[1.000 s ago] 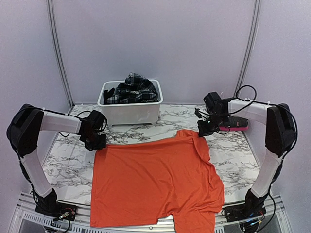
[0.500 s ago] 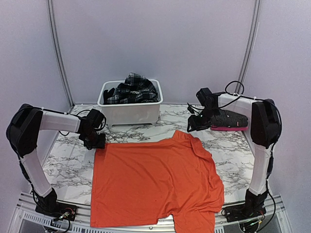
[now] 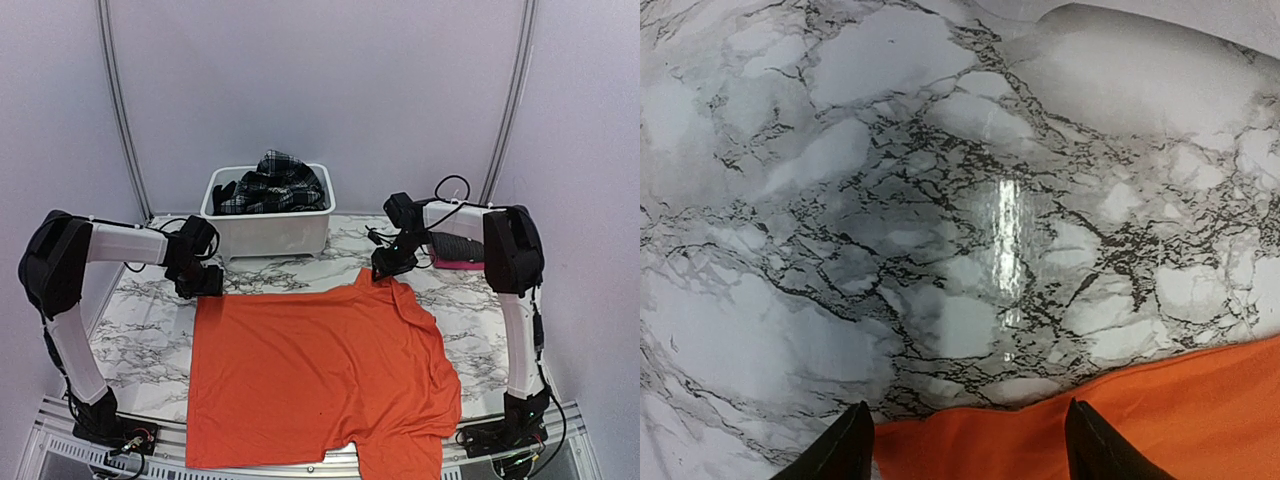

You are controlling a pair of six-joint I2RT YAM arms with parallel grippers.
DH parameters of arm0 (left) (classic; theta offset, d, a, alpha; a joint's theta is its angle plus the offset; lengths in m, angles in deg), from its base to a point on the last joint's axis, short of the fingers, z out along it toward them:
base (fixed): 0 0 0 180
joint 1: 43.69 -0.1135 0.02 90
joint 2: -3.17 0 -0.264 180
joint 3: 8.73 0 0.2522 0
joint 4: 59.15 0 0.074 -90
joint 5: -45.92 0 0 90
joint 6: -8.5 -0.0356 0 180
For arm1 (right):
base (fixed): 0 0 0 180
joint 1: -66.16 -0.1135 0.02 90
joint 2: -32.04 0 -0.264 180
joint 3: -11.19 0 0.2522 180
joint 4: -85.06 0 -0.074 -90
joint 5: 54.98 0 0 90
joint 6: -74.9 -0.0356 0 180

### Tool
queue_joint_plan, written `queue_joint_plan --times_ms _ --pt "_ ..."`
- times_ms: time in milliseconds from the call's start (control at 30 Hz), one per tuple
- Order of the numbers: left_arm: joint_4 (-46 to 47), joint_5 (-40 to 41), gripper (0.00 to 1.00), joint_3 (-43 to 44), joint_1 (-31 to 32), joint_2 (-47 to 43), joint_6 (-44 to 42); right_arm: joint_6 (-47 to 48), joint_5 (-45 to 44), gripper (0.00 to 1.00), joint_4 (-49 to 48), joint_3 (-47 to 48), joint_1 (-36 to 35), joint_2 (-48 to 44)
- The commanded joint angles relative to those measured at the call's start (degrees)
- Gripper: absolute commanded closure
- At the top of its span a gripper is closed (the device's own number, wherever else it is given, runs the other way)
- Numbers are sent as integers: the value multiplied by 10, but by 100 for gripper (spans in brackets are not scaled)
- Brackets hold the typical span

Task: Fold and stack the mixed laundry pile
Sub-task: Flatten out the crumpled T-shirt at the center of the board.

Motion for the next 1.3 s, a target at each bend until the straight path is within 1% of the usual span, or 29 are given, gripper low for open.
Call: queue_joint_plan --times_ms 0,100,133,167,200,233,300,400,433,600,733,967,1100,1267 --pt "-21 3 32 8 -2 33 -5 27 -46 52 18 7 -30 29" --pt "-28 5 33 3 -2 52 1 24 -51 67 24 4 -32 36" --pt "-27 5 35 0 -2 56 4 23 -52 74 23 0 -32 33" --pt "-27 4 40 -3 -1 59 5 23 -53 84 21 -4 -32 28" --pt "-26 2 47 -5 -1 60 5 23 -56 94 22 -7 -32 24" --pt "-24 0 56 -8 -2 58 4 23 -62 100 25 -6 -32 18" --pt "-16 -9 72 -12 -2 43 2 21 -70 100 25 -6 -32 -3" --pt "-10 -22 98 -12 -2 1 -3 13 -86 100 23 3 -31 -58" --pt "-10 -23 100 -9 -2 -16 -4 9 -95 100 22 8 -31 -78" --pt "-14 -35 100 20 -2 -112 -15 0 -139 100 12 37 -30 -177" --pt "-31 -56 100 65 1 -186 -33 -14 -155 100 7 54 -30 -250" --pt "-62 -66 100 160 13 -303 -46 -24 -167 100 14 86 -37 -394" --pt "-73 -112 100 224 37 -351 -58 -22 -167 100 32 136 -62 -462" --pt "-104 -101 100 309 104 -401 -82 -38 -156 100 78 235 -118 -517"
